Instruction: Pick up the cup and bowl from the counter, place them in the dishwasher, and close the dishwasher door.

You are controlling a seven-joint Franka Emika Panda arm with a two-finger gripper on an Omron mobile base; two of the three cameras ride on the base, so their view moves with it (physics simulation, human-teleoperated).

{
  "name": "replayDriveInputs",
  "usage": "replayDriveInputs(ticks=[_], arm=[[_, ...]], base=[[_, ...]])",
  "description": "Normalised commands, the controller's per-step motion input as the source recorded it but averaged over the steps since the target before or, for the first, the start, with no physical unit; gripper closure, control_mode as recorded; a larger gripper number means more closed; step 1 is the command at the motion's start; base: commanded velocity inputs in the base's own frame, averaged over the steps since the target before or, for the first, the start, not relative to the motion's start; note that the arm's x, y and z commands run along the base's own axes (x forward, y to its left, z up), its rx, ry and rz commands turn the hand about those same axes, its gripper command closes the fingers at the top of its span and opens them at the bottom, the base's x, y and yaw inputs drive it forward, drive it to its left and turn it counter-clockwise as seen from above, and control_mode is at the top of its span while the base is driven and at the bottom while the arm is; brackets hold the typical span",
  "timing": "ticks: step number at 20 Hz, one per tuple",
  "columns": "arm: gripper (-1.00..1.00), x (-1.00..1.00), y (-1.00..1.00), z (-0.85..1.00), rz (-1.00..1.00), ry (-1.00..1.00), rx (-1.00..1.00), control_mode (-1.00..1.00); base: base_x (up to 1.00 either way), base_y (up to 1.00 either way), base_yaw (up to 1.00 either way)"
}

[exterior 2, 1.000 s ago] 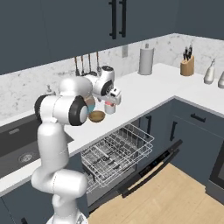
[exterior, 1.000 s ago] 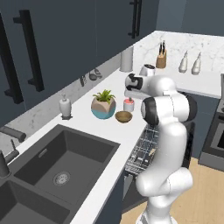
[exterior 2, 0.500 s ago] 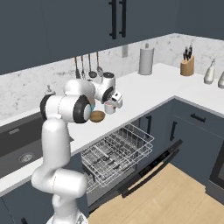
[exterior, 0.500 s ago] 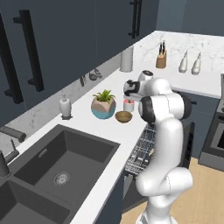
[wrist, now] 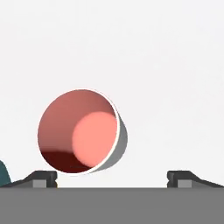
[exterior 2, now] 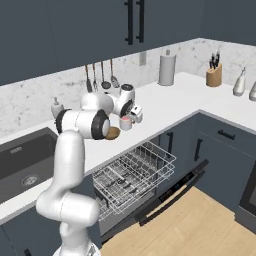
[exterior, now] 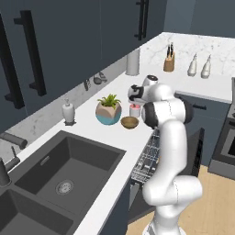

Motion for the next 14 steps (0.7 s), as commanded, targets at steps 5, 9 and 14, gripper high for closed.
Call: replayDriveInputs(ticks=[5,9,14], arm=[[-1.0,0.41,-0.03,-0.26,-0.01,0.01,0.01,-1.0],[-1.0,0.19,-0.06,-0.28,-0.01,0.03,0.01,-1.0],[1.0,0.0,-0.1,-0.33,-0.01,0.06,0.01,-1.0]], base=[[0.0,0.0,0.0],[0.0,0.0,0.0],[0.0,0.0,0.0]])
